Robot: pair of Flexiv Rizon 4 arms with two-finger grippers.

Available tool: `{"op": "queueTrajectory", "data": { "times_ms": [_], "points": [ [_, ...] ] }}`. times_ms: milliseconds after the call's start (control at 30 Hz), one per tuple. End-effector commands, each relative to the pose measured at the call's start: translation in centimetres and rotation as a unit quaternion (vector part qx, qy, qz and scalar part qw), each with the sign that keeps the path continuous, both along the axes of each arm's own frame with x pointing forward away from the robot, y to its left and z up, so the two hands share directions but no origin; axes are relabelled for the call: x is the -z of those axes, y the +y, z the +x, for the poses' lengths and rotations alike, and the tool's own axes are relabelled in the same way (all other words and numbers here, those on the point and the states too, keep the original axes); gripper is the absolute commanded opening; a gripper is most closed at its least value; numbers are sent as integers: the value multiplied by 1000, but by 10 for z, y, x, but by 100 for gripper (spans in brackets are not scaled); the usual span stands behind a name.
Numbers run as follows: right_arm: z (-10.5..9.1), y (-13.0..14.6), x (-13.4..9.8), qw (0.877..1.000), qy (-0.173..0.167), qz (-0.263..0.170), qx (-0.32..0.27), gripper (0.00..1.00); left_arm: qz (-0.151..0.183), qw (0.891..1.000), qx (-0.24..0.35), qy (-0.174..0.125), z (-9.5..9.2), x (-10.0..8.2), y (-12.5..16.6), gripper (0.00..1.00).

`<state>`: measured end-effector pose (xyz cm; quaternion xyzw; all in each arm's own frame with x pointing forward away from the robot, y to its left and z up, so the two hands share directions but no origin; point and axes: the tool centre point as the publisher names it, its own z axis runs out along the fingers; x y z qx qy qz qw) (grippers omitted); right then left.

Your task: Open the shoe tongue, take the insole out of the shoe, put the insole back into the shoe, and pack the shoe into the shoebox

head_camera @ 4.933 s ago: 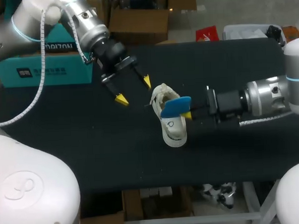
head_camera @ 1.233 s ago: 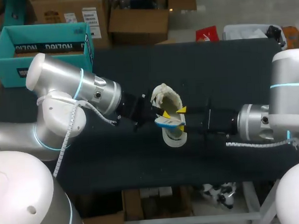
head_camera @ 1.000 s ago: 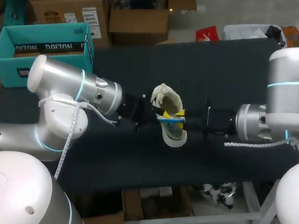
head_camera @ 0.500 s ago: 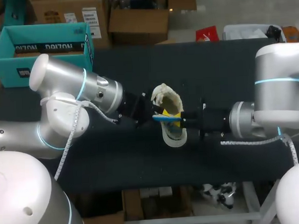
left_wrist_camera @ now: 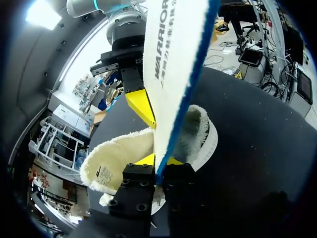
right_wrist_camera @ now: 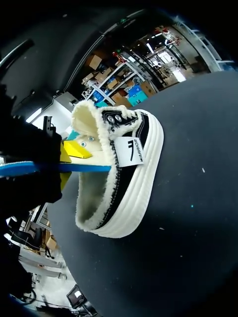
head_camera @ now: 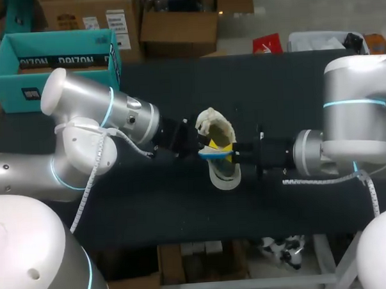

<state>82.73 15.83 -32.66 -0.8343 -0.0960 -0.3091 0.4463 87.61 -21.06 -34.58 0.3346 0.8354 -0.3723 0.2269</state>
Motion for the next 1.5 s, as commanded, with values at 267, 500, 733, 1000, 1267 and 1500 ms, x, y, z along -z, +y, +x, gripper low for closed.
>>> {"op": "queueTrajectory", "data": {
  "times_ms": [267,500,733,1000,1267,1500],
  "points": [
    [13,0,17,1000,2,6,2,0,-5,1000,-11,15,4,6,-4,0],
    [13,-1,14,1000,1,2,7,0,-21,1000,-4,18,-8,-5,4,46],
    [11,-3,14,1000,0,1,12,0,-42,999,0,13,-22,-17,16,49],
    [11,-4,14,1000,1,0,15,0,-60,998,5,5,-30,-26,16,35],
    [10,-1,14,1000,1,2,11,0,-52,999,8,-3,-32,-21,6,0],
    [-10,2,-3,1000,-2,-20,15,100,-46,999,4,-5,-31,-19,6,0]
  ]
}}
